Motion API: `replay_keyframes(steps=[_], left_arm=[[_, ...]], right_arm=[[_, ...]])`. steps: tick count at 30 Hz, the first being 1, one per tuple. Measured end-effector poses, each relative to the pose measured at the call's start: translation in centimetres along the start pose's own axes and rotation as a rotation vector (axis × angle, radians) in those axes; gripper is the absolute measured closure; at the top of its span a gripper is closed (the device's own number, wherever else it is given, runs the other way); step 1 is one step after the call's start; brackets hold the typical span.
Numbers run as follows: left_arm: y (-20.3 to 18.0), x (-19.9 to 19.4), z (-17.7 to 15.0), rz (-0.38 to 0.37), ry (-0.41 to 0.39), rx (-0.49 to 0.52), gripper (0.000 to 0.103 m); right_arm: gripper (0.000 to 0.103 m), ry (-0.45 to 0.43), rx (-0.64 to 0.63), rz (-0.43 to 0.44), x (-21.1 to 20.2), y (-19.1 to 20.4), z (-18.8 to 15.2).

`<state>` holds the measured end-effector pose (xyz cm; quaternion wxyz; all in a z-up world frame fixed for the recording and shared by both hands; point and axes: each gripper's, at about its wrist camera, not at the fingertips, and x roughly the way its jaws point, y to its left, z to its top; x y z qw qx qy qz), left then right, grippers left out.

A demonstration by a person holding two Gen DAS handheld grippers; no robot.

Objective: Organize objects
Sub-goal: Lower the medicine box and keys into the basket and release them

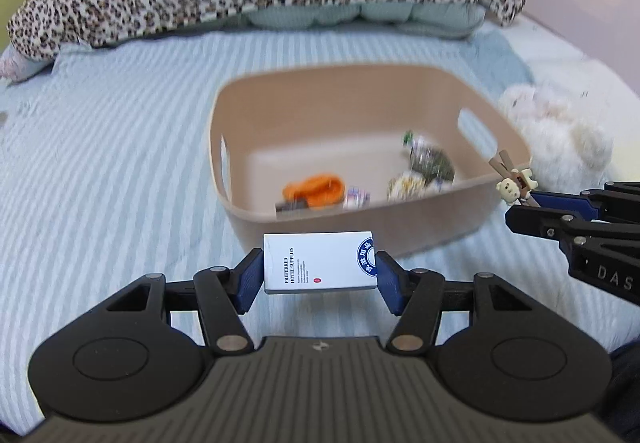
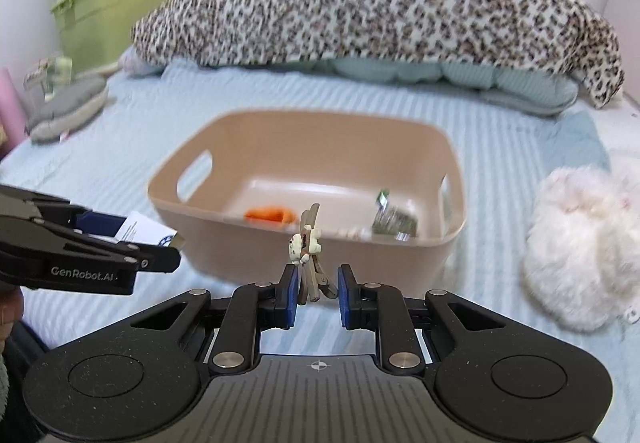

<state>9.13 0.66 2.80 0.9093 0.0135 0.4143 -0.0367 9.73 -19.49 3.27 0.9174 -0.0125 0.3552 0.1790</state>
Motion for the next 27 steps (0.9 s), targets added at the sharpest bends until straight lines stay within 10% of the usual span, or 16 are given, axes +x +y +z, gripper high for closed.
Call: replay_keyframes(steps=[12, 27], left_arm=[[-0.4, 1.3, 6.6, 0.031, -0.108, -0.004, 0.042], [-0.5, 10.7, 6.8, 0.174, 0.05, 0.005, 0.042]], right_arm=[[0.084, -0.105, 0.061, -0.071, 1.1, -2.5, 5.2], [0.084, 0.046, 0.064, -0.164, 8.5, -3.4, 4.9]])
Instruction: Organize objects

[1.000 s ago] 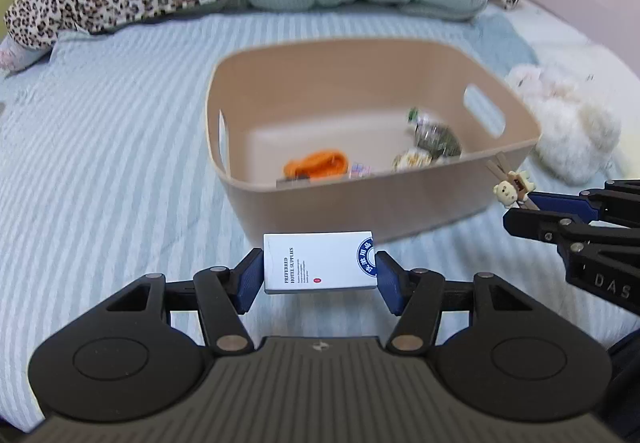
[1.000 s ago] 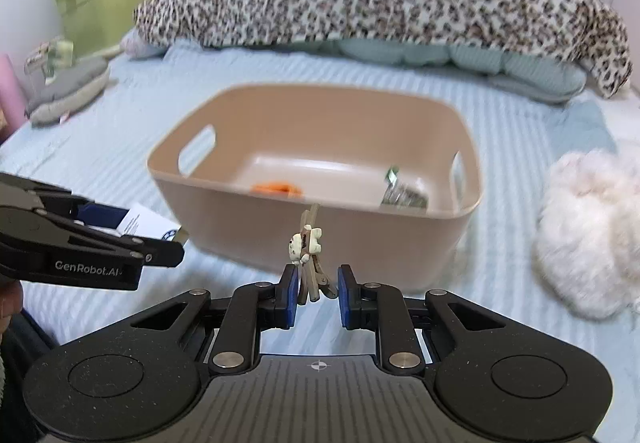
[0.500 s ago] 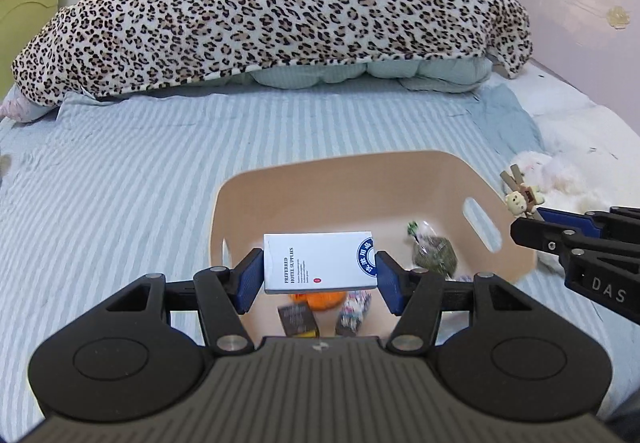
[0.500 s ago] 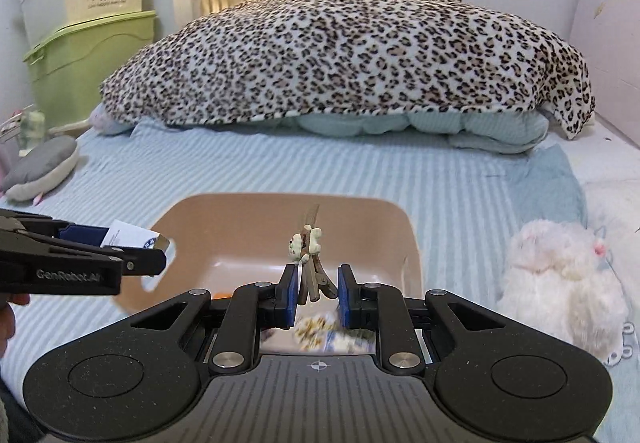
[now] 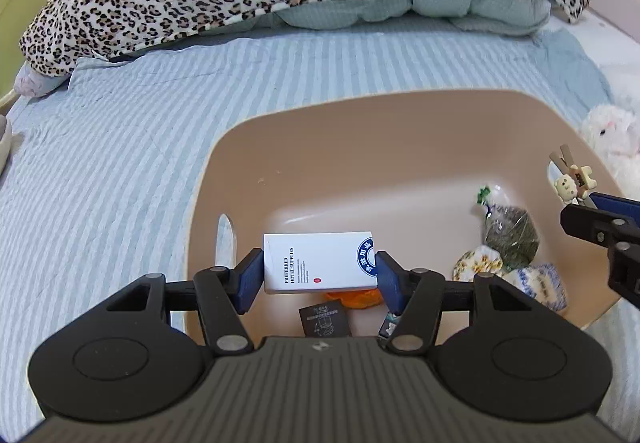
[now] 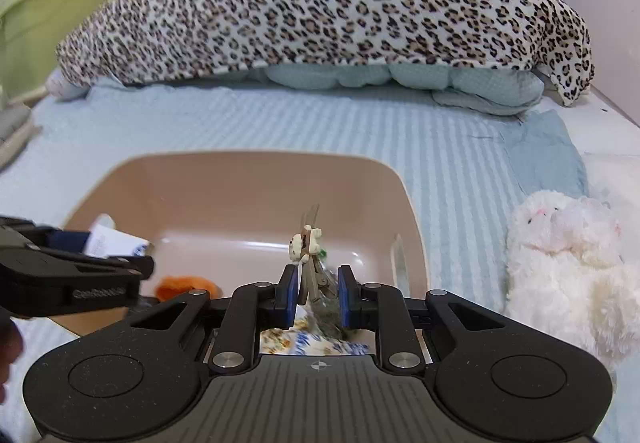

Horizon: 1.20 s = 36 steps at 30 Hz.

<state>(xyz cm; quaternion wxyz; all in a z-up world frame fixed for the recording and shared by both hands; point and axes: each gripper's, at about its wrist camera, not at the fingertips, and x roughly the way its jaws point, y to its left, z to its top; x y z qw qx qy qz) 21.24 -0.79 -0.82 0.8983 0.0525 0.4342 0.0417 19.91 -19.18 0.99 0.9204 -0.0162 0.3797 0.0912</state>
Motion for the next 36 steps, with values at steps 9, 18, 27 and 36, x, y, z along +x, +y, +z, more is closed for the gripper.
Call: replay_keyframes(steps=[9, 18, 27, 36], left_arm=[[0.2, -1.4, -1.0, -0.048, 0.031, -0.036, 0.029], [0.9, -6.7, -2.7, -0.079, -0.012, -0.049, 0.022], [1.9, -10.6, -6.0, -0.064, -0.031, -0.075, 0.022], [2.1, -13.6, -9.5, -0.063, -0.037, -0.079, 0.022]], right_arm=[[0.035, -0.02, 0.063, -0.002, -2.8, -1.1, -0.5], [0.014, -0.047, 0.067, -0.004, -9.3, -2.0, -2.1], [0.014, -0.006, 0.048, 0.01, -13.1, -1.4, -5.3], [0.014, 0.043, 0.017, 0.02, -15.3, 0.4, -7.2]])
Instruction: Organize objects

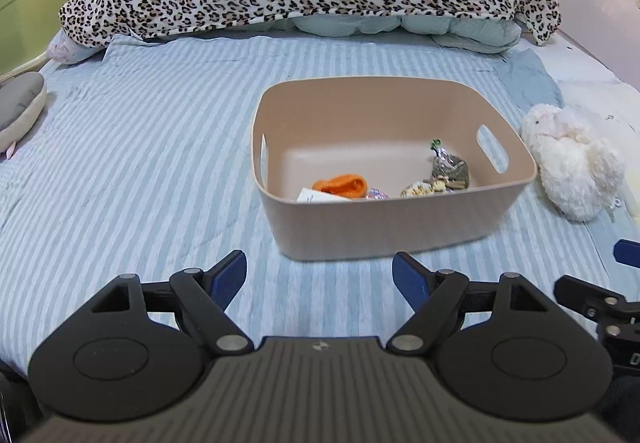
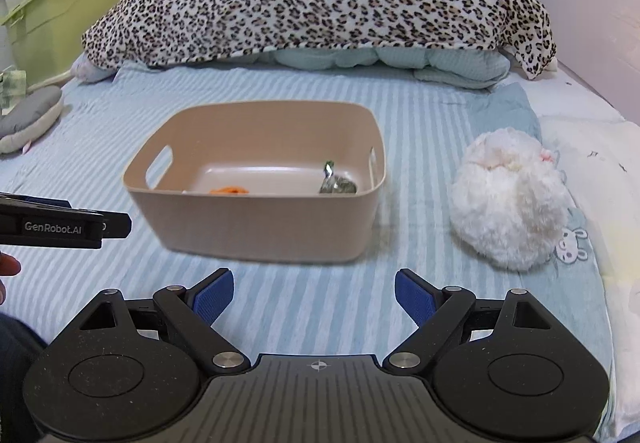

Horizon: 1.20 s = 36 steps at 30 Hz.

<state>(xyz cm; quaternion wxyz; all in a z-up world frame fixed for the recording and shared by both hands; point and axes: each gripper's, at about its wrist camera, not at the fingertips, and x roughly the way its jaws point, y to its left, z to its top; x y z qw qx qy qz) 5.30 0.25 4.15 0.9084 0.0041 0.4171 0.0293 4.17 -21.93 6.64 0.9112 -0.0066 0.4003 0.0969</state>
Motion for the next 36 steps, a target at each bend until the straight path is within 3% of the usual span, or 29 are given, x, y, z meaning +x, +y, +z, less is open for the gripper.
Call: replay_keyframes(steps=[9, 14, 23, 36], left_arm=[[0.4, -2.4, -2.5, -0.057, 0.029, -0.012, 0.022], [-0.2, -3.5, -3.8, -0.03, 0.019, 0.039, 0.022], [-1.3, -4.4, -5.5, -0.065, 0.048, 0.078, 0.022], [-1.3, -5.9, -6.5, -0.068, 0.045, 0.071, 0.022]], right_arm=[[0.014, 0.029, -0.011, 0.006, -0.9, 0.9, -2.1], [0.014, 0.043, -0.005, 0.02, -1.6, 0.8, -3.0], [0.014, 0.052, 0.004, 0.031, -2.8, 0.6, -4.0], [0.013, 0.043, 0.028, 0.042, -4.2, 0.2, -4.5]])
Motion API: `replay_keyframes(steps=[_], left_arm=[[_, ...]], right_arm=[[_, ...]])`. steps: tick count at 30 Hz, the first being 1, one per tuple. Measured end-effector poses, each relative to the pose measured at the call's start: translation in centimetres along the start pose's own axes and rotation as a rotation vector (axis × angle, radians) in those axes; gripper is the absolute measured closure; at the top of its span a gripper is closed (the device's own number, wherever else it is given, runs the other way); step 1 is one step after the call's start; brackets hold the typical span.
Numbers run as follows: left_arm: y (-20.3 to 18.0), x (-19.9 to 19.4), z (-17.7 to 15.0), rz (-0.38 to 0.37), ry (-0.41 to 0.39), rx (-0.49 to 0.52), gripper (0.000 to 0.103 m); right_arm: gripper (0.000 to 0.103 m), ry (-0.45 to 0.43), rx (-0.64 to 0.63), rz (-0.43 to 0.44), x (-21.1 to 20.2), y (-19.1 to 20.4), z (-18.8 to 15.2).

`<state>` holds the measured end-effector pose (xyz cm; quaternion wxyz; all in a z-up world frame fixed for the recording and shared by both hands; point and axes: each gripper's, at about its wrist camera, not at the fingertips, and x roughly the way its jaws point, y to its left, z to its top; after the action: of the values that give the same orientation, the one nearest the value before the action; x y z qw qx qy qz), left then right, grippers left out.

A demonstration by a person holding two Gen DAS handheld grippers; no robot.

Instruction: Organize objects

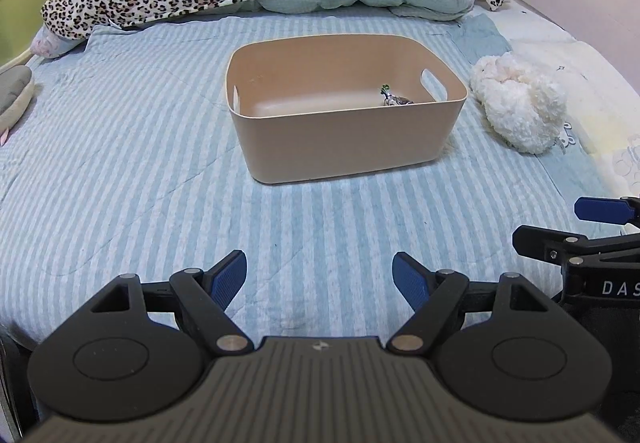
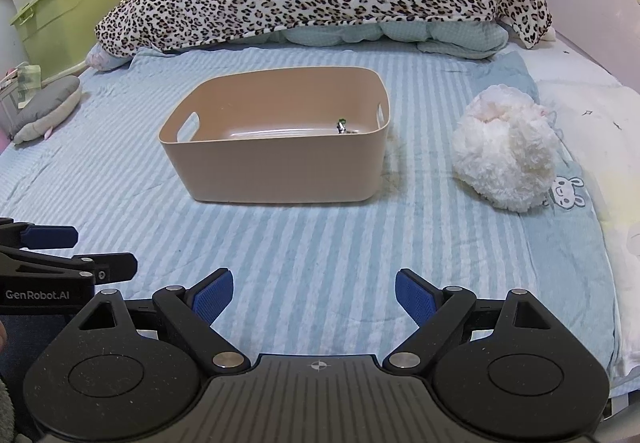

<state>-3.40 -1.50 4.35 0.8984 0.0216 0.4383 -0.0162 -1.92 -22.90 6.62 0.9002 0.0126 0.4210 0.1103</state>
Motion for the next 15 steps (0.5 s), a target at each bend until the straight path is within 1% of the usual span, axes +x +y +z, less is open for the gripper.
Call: replay_keyframes(steps=[4, 15], left_arm=[[0.1, -0.35, 0.04, -0.001, -0.008, 0.002, 0.022], [0.17, -0.51, -0.08, -0.009, 0.002, -0.009, 0.022]], right_arm=[[0.013, -0.006, 0.004, 0.004, -0.29, 0.04, 0.06], [0.012, -0.006, 0.001, 0.013, -0.49, 0.39, 0.21]])
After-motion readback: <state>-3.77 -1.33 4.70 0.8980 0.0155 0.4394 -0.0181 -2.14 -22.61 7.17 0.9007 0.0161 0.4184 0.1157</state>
